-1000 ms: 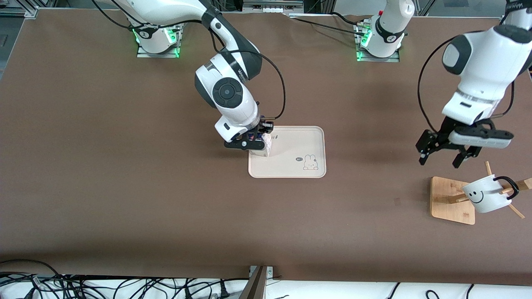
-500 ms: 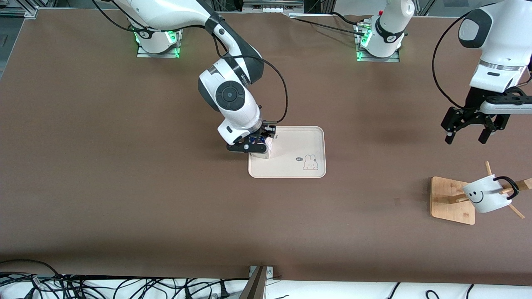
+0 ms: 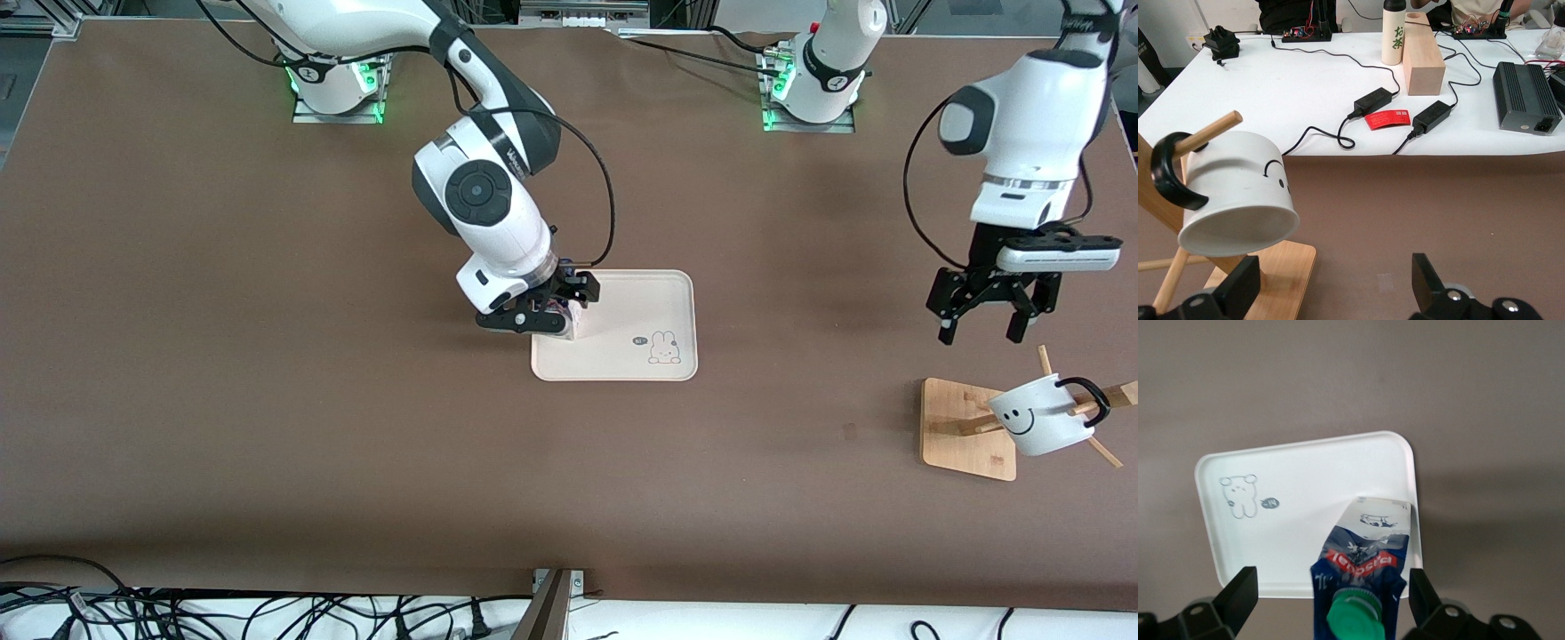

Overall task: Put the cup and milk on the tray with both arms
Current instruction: 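Release the carton and withdraw the right gripper while the left gripper lowers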

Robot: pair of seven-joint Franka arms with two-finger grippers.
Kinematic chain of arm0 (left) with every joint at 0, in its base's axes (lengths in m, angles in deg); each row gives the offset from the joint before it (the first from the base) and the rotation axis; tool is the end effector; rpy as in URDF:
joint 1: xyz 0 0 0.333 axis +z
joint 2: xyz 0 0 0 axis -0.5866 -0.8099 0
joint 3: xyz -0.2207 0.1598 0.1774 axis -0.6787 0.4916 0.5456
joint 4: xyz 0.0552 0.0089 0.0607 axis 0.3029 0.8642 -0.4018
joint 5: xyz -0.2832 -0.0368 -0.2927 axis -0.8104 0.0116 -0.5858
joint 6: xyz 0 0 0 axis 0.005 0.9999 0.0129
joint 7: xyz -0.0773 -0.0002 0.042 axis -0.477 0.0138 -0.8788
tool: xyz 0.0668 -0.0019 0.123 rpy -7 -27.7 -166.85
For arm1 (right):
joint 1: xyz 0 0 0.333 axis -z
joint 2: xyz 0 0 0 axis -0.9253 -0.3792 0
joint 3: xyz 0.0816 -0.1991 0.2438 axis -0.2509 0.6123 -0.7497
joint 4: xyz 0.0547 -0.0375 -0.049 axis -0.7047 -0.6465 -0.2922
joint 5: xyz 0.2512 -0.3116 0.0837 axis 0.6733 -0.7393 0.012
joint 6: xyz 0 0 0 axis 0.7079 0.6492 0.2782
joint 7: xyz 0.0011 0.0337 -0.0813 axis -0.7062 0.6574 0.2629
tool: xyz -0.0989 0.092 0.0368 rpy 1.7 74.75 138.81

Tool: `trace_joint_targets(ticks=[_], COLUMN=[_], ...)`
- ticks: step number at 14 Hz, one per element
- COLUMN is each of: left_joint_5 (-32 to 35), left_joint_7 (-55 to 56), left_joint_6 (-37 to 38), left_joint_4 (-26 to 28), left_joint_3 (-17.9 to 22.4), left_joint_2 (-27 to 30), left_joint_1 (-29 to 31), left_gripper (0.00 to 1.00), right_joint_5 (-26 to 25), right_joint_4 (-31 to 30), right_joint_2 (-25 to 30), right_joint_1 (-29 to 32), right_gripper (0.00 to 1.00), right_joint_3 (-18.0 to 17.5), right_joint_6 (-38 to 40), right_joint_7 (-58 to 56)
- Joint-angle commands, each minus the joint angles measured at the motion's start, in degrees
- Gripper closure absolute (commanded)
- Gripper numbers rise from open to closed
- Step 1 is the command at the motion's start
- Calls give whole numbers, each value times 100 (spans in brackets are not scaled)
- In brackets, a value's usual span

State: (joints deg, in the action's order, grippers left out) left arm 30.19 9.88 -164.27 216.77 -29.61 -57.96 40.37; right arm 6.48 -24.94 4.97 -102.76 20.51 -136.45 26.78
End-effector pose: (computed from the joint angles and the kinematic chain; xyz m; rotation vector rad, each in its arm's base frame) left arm 0.5645 0.0353 0.3677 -2.8332 -0.0577 -1.2742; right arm 0.5864 0.4946 0.3451 -2.9376 0.1819 -0.0007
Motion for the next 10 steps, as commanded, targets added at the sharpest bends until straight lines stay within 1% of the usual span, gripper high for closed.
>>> trace_joint_targets(ticks=[1,2,6,10], left_joint_5=[9,9,9,18], left_joint_7=[59,85,103,103], left_joint_6=[-773,-1080,-1083,-1083], left_joint_4=[55,64,3,-340], left_joint_3=[-27,-27,-35,-27], left_joint_2=[-406,-546,-591,-1091], left_joint_1=[116,186,301,380], left_gripper=[0,0,0,0], right_joint_5=[-91,-82,-38,24], right_joint_4=[-1,-1,-35,-149], right_joint_2=[437,638,1219,1799], right_joint_1=[-20,-12,6,32], right_gripper=[0,0,0,0], right_joint_3=[234,418,1252,2070], right_joint_6=[417,592,1243,2227], right_joint_7=[39,-6,-453,-1717])
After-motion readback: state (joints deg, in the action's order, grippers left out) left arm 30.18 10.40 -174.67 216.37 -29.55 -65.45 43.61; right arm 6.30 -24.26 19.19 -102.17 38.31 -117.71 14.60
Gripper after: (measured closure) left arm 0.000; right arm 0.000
